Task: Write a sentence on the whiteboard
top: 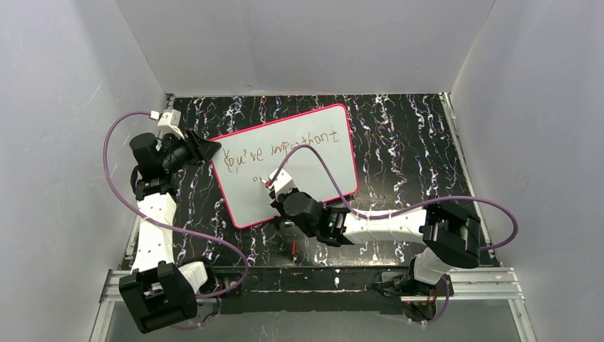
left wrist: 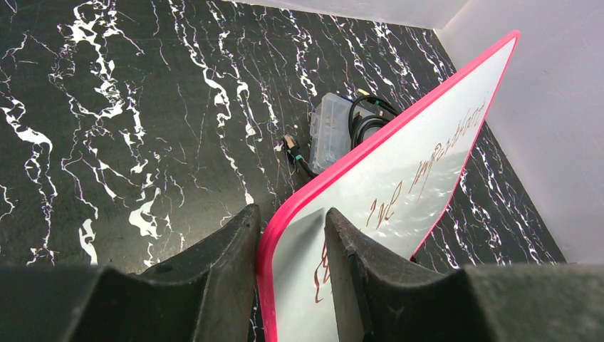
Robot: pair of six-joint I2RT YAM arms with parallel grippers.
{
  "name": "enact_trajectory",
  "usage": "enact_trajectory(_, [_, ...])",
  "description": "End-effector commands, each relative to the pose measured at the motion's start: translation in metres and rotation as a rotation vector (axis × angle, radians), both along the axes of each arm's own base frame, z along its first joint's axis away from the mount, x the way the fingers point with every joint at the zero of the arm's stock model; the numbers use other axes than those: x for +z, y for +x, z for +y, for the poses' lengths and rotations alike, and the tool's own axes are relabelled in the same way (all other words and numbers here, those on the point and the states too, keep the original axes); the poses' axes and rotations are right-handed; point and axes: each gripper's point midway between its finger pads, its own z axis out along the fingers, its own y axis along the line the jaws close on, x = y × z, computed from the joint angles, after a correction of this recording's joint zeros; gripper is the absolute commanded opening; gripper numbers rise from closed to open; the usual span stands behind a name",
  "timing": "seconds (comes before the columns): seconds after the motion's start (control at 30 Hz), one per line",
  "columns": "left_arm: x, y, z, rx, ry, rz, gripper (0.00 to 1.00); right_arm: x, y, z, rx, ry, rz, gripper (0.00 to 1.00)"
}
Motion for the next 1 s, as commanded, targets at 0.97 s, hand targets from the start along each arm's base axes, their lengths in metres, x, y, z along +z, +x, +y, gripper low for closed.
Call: enact_trajectory(0.97, [0.0103, -0.0067, -0.0069, -0.033, 0.003, -0.038, 0.36, 0.0011, -0.0040, -0.0022, -0.008, 0.034, 0.045, 0.01])
